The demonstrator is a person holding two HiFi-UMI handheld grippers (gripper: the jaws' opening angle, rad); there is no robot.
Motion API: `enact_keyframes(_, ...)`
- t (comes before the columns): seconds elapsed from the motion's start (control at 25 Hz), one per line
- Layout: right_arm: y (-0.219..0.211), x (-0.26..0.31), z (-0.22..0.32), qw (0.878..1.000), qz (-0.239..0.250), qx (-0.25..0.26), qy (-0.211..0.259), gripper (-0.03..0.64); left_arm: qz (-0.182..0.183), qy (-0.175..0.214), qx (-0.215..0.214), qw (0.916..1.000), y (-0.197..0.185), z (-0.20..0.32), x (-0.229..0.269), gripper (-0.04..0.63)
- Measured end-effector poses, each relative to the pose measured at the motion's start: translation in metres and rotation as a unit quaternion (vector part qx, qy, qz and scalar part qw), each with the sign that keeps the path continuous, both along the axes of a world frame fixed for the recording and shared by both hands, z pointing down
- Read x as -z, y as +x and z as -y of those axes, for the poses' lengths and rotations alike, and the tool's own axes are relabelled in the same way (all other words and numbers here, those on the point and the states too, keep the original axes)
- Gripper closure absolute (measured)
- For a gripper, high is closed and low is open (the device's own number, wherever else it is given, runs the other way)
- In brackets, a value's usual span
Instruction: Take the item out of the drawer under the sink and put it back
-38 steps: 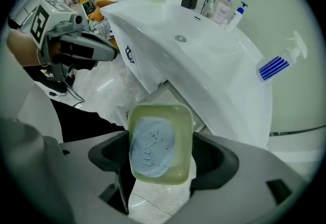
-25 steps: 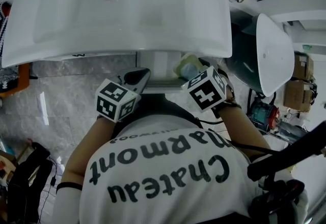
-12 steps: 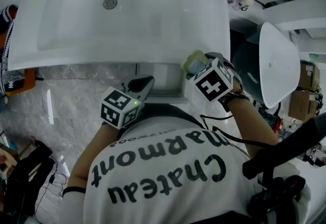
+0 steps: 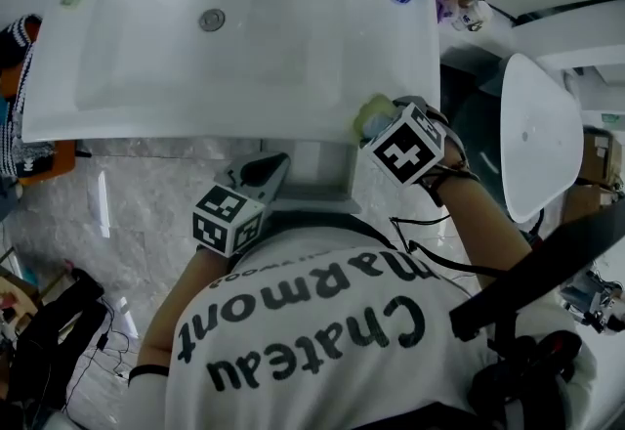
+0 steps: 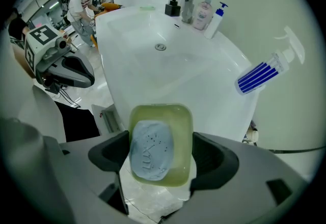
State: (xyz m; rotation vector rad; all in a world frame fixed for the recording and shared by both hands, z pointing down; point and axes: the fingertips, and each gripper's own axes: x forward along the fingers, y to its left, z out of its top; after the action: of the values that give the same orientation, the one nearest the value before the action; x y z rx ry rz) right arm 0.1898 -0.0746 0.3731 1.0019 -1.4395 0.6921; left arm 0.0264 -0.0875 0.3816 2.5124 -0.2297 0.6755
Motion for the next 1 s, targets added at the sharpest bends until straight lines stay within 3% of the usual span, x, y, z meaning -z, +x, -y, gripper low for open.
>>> enact_keyframes(0.76, 0.013, -0.002, 0.020, 0.998, 0.052, -0.011, -0.014, 0.221, 0.015, -0.004, 0.020, 0.9997, 0.008, 0.008, -0.007, 0.598)
enact_keyframes(1.0, 0.014, -0.007, 0.032, 0.999, 0.044, 0.009, -0.005, 0.222, 0.018, -0.008, 0.023, 0.9995, 0.007, 0.008, -0.009, 0.598)
